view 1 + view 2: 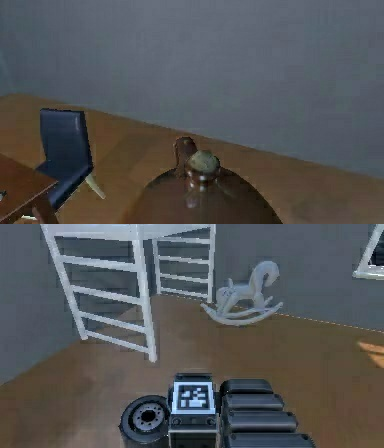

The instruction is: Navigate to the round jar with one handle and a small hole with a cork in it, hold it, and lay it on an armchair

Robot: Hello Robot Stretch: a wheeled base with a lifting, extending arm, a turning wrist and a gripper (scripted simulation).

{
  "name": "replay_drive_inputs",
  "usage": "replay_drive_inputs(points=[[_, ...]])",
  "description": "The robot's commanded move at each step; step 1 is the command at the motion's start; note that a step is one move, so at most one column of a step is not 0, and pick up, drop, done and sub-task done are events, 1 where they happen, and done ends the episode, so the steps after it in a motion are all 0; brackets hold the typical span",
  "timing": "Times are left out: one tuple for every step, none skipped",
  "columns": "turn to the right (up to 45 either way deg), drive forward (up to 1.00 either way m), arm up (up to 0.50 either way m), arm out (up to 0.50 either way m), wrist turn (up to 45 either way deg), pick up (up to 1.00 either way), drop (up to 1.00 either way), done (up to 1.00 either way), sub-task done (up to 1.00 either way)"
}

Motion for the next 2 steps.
replay_drive_inputs(points=[[0.0,0.75,0.0,0.0,0.0,0.0,0.0,0.0,0.0],[-12.0,0.0,0.0,0.0,0.0,0.0,0.0,0.0,0.0]])
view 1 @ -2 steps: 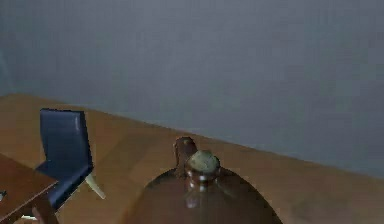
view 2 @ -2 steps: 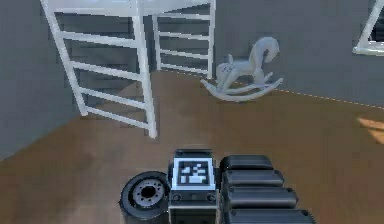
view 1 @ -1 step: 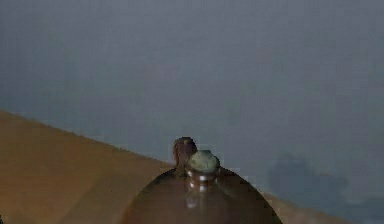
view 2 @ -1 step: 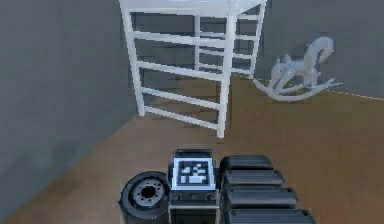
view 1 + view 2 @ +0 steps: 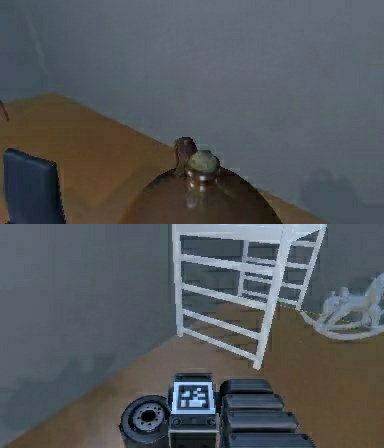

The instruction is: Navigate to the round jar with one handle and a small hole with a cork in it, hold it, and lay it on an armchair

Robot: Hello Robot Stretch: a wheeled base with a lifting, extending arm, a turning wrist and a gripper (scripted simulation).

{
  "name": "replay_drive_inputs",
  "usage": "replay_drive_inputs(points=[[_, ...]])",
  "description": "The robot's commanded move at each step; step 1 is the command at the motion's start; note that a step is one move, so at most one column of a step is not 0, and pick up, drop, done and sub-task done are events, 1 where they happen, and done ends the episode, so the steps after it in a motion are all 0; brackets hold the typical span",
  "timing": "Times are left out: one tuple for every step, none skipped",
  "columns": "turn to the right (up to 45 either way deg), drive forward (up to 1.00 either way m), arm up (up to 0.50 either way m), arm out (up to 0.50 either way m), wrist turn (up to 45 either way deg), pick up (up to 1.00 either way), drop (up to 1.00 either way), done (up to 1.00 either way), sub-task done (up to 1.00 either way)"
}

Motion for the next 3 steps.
replay_drive_inputs(points=[[0.0,1.0,0.0,0.0,0.0,0.0,0.0,0.0,0.0],[-27.0,0.0,0.0,0.0,0.0,0.0,0.0,0.0,0.0],[0.0,0.1,0.0,0.0,0.0,0.0,0.0,0.0,0.0]])
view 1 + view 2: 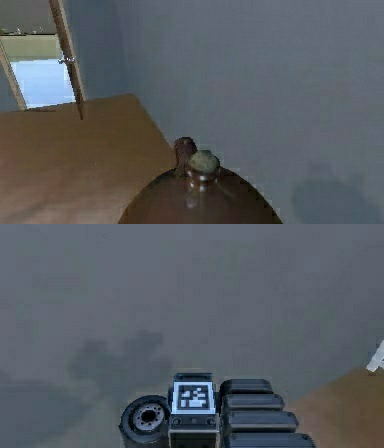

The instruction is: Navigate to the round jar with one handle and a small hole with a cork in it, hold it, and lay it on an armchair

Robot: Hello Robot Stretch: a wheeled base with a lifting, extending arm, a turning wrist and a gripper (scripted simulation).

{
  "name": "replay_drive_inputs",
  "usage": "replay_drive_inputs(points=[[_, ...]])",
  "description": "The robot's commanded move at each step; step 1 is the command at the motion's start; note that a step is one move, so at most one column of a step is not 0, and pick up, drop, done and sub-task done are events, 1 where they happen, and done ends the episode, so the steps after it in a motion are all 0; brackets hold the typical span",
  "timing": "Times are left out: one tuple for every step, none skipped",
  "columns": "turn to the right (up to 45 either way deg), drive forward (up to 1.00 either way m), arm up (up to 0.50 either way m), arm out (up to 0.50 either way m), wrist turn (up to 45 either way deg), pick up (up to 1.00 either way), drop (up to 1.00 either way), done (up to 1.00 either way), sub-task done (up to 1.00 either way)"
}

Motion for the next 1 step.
replay_drive_inputs(points=[[-24.0,0.0,0.0,0.0,0.0,0.0,0.0,0.0,0.0]])
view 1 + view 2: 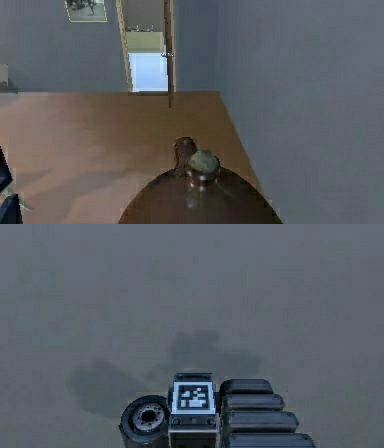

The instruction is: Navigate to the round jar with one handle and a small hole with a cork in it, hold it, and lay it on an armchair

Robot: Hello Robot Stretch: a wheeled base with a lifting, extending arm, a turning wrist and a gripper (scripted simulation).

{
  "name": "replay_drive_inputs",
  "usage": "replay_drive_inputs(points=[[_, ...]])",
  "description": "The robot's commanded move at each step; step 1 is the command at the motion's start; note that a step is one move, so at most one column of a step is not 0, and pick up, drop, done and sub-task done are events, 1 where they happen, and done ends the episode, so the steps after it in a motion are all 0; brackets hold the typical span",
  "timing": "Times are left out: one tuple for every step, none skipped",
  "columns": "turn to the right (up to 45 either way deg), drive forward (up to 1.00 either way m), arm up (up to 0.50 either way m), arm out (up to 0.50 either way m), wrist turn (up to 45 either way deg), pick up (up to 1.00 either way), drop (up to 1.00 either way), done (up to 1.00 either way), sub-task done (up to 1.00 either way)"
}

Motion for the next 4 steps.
replay_drive_inputs(points=[[0.0,0.8,0.0,0.0,0.0,0.0,0.0,0.0,0.0],[-45.0,0.0,0.0,0.0,0.0,0.0,0.0,0.0,0.0],[0.0,1.0,0.0,0.0,0.0,0.0,0.0,0.0,0.0],[-3.0,0.0,0.0,0.0,0.0,0.0,0.0,0.0,0.0]])
